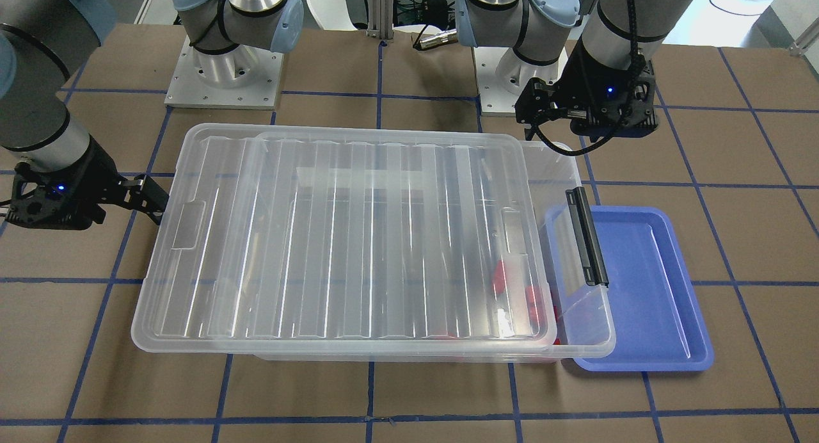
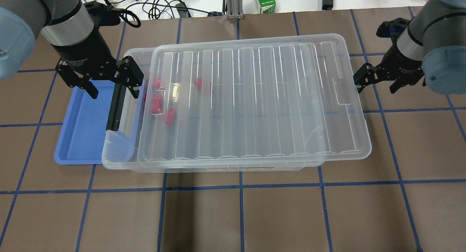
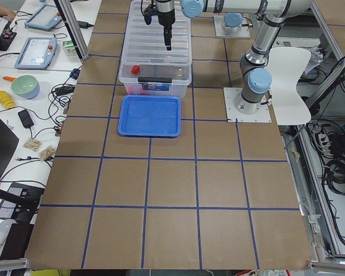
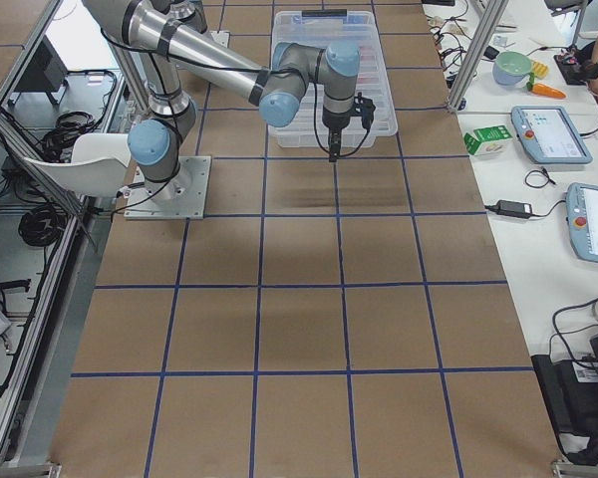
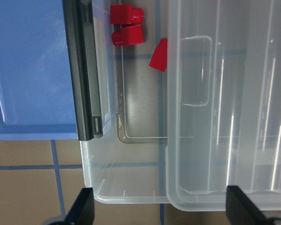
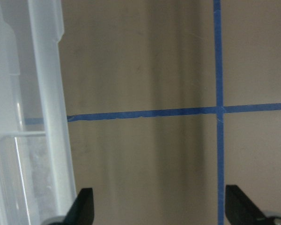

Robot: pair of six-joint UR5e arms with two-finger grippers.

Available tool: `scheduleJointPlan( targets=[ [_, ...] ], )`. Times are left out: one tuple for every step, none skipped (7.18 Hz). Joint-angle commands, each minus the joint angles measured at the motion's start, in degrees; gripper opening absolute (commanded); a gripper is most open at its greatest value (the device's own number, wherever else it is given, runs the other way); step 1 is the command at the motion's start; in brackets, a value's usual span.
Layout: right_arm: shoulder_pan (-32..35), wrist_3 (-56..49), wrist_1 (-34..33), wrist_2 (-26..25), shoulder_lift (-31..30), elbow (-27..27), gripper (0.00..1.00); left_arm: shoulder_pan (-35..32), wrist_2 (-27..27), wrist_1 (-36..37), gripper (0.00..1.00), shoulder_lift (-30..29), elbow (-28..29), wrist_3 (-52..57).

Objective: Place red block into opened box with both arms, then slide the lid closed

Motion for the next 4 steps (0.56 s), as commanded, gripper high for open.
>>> scheduleJointPlan(
  targets=[
    [3.26, 2.45, -0.92, 0.01, 0.09, 0.04, 1.0, 0.03, 0.01, 0.0, 1.0, 0.05, 0.01, 0.0],
    [3.79, 2.71, -0.83, 0.1, 0.08, 0.13, 1.0, 0.03, 0.09, -0.09, 1.0, 0.05, 0.01, 0.0],
    [5.97, 4.54, -0.92, 0.01, 0.08, 0.13, 1.0, 0.03, 0.09, -0.09, 1.0, 0.05, 0.01, 0.0],
    [7.56, 4.82, -1.88, -0.07, 0.26, 0.04, 1.0, 0.03, 0.09, -0.09, 1.0, 0.05, 0.01, 0.0]
  ],
)
